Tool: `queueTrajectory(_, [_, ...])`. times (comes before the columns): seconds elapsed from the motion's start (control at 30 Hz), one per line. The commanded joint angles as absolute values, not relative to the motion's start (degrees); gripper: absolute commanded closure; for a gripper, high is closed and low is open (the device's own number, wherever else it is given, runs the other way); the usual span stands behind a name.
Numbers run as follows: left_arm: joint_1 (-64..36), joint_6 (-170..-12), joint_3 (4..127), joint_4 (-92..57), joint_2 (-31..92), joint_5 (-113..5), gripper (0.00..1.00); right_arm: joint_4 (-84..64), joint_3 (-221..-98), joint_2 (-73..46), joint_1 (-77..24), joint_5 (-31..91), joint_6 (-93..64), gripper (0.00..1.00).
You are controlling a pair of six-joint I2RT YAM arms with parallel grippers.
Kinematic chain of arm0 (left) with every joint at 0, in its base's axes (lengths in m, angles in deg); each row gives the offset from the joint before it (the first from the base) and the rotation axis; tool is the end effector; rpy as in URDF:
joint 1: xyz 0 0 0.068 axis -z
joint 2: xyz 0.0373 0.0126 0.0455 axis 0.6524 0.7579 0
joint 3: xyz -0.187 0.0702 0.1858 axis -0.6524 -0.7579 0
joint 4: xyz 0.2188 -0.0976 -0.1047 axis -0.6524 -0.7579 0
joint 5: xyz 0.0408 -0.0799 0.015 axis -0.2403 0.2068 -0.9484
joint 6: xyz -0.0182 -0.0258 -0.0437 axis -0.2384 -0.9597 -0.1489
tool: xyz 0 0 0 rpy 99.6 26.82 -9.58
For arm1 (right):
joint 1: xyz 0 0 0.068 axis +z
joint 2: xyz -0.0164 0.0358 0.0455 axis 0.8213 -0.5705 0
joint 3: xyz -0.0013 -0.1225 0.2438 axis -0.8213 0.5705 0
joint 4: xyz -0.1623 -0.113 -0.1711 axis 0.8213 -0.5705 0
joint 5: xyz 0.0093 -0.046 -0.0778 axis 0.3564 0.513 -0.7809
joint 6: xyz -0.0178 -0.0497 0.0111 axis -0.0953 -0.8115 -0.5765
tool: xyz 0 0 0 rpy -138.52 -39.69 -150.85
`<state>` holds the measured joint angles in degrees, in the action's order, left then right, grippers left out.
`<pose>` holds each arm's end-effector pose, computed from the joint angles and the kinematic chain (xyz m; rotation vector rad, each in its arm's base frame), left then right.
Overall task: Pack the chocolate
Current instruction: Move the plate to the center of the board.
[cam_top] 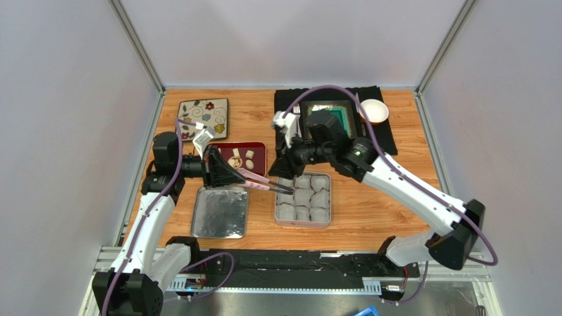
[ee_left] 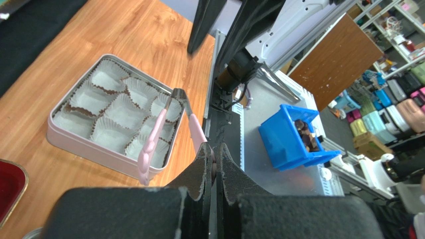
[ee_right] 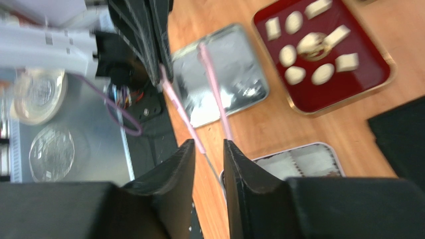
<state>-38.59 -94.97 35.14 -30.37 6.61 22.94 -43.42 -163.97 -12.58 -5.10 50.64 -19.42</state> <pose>0.1777 -0.0422 0.3105 0.8148 1.6912 -1.6019 0.1840 0.2463 0.3769 -1.1898 1.9282 1.0351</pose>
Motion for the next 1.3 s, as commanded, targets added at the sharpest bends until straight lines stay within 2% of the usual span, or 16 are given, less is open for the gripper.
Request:
queueTrajectory(0.0, [-38.61, -100.18, 37.31, -24.93, 7.28, 26.08, 1.00, -32.75, -158.96, -3.79, -9.06, 45.74, -14.37, 0.64])
queueTrajectory(0.07, [-38.61, -108.33, 36.00, -14.86, 7.28, 25.12, 1.00, -29.15, -154.67, -1.32, -10.29, 45.39, -13.23, 0.61])
queueTrajectory(0.17, [-38.61, -115.47, 36.60, -7.87, 8.33, 24.15, 1.00, -25.63, -149.65, 2.90, -12.67, 45.74, -11.04, 0.51])
queueTrajectory(0.23, [-38.61, -119.34, 37.22, -4.88, 9.56, 23.36, 1.00, -21.07, -143.24, 6.24, -13.73, 46.70, -9.80, 0.47])
queueTrajectory(0.3, [-38.61, -129.87, 36.70, 5.82, 10.36, 21.25, 1.00, -13.20, -135.54, 9.14, -13.99, 46.71, -7.27, 0.41])
queueTrajectory(0.33, [-38.61, -134.26, 36.26, 10.47, 11.14, 20.38, 1.00, -10.27, -132.70, 12.55, -13.99, 45.66, -5.77, 0.33])
queueTrajectory(0.37, [-38.61, -142.49, 35.47, 19.31, 11.76, 18.37, 1.00, -6.41, -130.32, 14.67, -14.17, 44.70, -4.71, 0.32])
queueTrajectory(0.4, [-38.88, -146.57, 35.11, 23.40, 12.55, 17.21, 1.00, -0.02, -128.04, 16.52, -14.17, 42.25, -2.61, 0.25])
queueTrajectory(0.47, [-39.05, -160.06, 34.32, 37.14, 15.27, 13.80, 1.00, 5.73, -121.35, 21.27, -14.08, 40.39, -1.10, 0.23])
queueTrajectory(0.5, [-39.40, -164.85, 34.06, 42.20, 16.41, 12.56, 1.00, 9.06, -119.86, 22.24, -14.17, 38.73, -0.23, 0.20])
queueTrajectory(0.6, [-39.49, -179.28, 34.58, 57.69, 20.90, 8.34, 1.00, 11.29, -118.26, 22.96, -14.34, 38.79, 1.89, 0.19])
queueTrajectory(1.0, [-39.49, -185.81, 33.35, 62.81, 20.73, 3.93, 1.00, 30.17, -118.87, 11.19, -14.96, 41.96, 13.05, 0.20])
queueTrajectory(1.27, [-39.49, -185.46, 30.98, 63.08, 20.03, 3.93, 1.00, 35.20, -122.83, 5.73, -15.13, 45.21, 17.01, 0.21])
